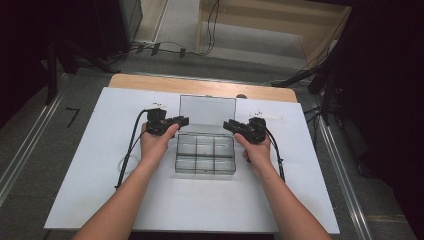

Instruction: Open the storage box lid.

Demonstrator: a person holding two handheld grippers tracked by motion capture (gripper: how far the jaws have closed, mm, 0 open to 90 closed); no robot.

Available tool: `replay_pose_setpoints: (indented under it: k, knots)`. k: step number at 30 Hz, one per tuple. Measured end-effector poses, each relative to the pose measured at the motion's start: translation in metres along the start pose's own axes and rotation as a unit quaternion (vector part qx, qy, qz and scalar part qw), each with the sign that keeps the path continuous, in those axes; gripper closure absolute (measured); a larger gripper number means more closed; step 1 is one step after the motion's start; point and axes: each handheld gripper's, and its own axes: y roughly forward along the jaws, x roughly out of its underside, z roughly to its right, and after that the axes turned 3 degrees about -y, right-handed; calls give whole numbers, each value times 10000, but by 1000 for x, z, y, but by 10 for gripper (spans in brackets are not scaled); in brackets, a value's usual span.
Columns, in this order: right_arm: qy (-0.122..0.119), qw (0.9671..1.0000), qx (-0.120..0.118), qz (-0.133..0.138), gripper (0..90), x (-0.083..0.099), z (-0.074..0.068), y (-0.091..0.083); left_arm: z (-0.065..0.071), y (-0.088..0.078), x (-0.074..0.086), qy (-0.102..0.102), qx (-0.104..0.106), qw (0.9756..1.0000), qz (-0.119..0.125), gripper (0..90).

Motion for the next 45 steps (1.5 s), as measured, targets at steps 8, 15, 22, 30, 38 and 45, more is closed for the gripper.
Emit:
replay_pose_setpoints:
  k: [8, 15, 22, 30, 38, 45]
  knots:
    - [-112, 9997, 89, -214, 560, -2, 0, 4, -5, 3, 1, -191, 22, 9998, -91, 653]
    - [38, 9996, 15, -286, 532, 1, 5, 7, -7, 6, 3, -332, -33, 9992, -218, 623]
    - [171, 9993, -38, -333, 519, 3, 8, 9, -9, 8, 4, -361, -42, 9989, -309, 602]
    - [326, 9987, -98, -392, 498, 5, 11, 11, -8, 11, 6, -312, -109, 9987, -377, 558]
    - [506, 9976, -124, -453, 459, 7, 15, 13, -8, 14, 7, -500, -151, 9973, -517, 488]
    - [607, 9965, -114, -563, 429, 8, 16, 13, -8, 17, 8, -467, -179, 9967, -643, 433]
